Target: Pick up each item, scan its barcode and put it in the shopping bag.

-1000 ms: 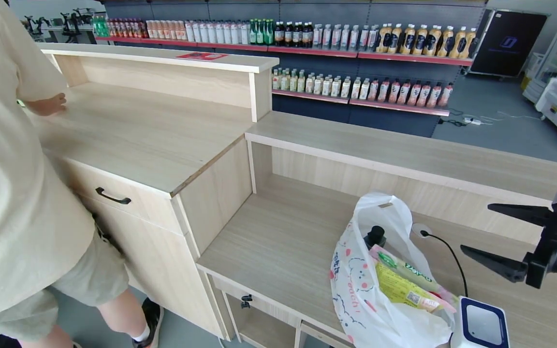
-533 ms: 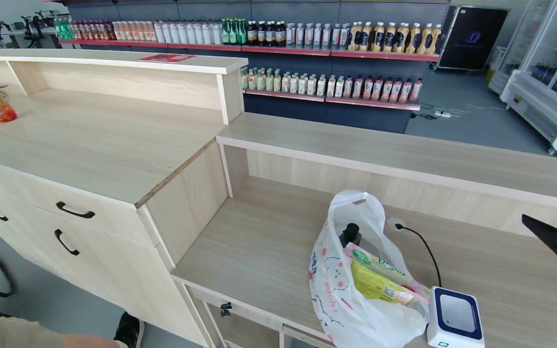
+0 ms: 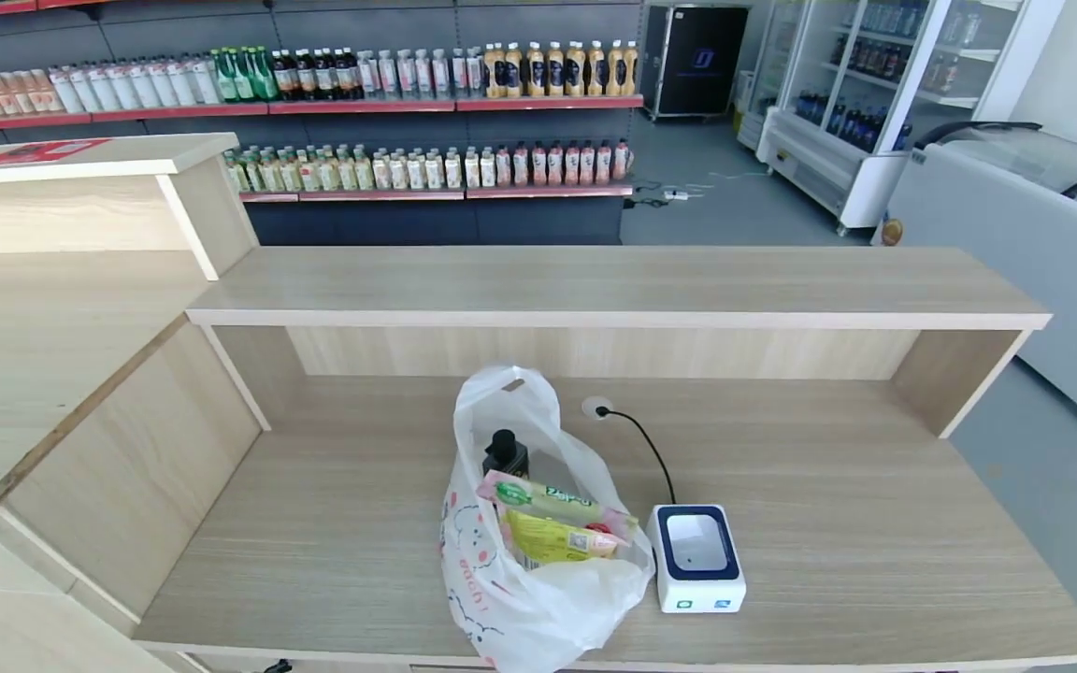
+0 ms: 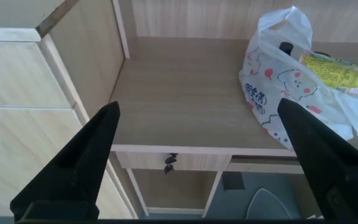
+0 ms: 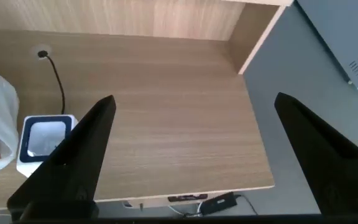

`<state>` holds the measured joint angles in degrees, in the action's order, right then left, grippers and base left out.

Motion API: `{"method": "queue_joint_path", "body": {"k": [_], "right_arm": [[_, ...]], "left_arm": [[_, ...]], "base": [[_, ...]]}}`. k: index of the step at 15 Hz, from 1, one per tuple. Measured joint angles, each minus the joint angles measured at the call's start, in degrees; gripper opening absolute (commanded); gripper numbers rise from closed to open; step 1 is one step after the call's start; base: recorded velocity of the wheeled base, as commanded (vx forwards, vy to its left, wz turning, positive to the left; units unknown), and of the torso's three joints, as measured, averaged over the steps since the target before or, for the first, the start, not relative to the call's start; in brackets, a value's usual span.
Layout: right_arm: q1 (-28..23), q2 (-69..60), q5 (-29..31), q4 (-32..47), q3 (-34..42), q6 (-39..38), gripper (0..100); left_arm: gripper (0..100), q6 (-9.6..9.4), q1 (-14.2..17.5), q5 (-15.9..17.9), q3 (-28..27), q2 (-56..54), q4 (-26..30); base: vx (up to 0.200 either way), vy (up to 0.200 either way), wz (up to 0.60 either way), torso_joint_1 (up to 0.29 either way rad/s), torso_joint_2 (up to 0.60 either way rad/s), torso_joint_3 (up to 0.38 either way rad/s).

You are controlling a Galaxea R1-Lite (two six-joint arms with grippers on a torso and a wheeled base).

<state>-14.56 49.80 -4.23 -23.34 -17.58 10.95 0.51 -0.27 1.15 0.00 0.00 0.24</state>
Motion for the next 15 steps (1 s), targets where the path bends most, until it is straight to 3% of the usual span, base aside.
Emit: {"method": "queue_joint_path", "body": {"k": [3, 6, 10, 15], "right_arm": [[1.3, -9.1, -0.1, 0.7, 9.2, -0.8, 100], [3.4, -22.3, -0.6, 11.8, 15.1, -1.4, 100], [13.8, -39.7, -0.4, 21.4, 17.1, -4.6, 100], [14.7, -48.5, 0.7, 22.5, 17.6, -6.0, 100]], "left_arm": [[100, -0.02, 0.0, 0.0, 0.0, 0.0, 0.0], [100, 0.0, 0.0, 0.0, 0.0, 0.0, 0.0], [100, 0.0, 0.0, 0.0, 0.0, 0.0, 0.0], [100, -0.02, 0.0, 0.0, 0.0, 0.0, 0.0]], "base": [[0.0, 0.0, 0.0, 0.0, 0.0, 0.0], [0.0, 0.0, 0.0, 0.0, 0.0, 0.0], [0.0, 0.0, 0.0, 0.0, 0.0, 0.0], [0.0, 0.0, 0.0, 0.0, 0.0, 0.0]]}}
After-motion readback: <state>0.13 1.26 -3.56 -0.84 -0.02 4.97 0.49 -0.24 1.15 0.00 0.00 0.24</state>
